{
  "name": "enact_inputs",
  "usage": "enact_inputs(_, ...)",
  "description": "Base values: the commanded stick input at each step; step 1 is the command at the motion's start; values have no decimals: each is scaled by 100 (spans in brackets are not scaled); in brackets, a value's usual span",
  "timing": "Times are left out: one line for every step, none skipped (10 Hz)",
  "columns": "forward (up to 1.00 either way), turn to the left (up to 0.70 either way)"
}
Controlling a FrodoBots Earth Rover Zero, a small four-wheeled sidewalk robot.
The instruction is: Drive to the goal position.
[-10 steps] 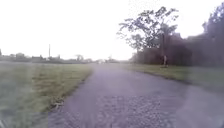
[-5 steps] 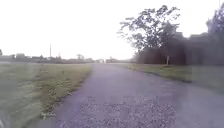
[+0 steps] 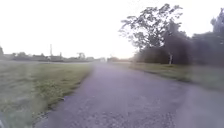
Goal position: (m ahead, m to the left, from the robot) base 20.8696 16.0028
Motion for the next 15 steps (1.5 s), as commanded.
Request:
enact_inputs(70, 0)
enact_inputs(70, 0)
enact_inputs(70, 14)
enact_inputs(70, 14)
enact_inputs(70, 14)
enact_inputs(70, 0)
enact_inputs(70, 0)
enact_inputs(70, 0)
enact_inputs(70, 0)
enact_inputs(70, 0)
enact_inputs(70, 0)
enact_inputs(70, 0)
enact_inputs(70, 0)
enact_inputs(70, 0)
enact_inputs(70, 0)
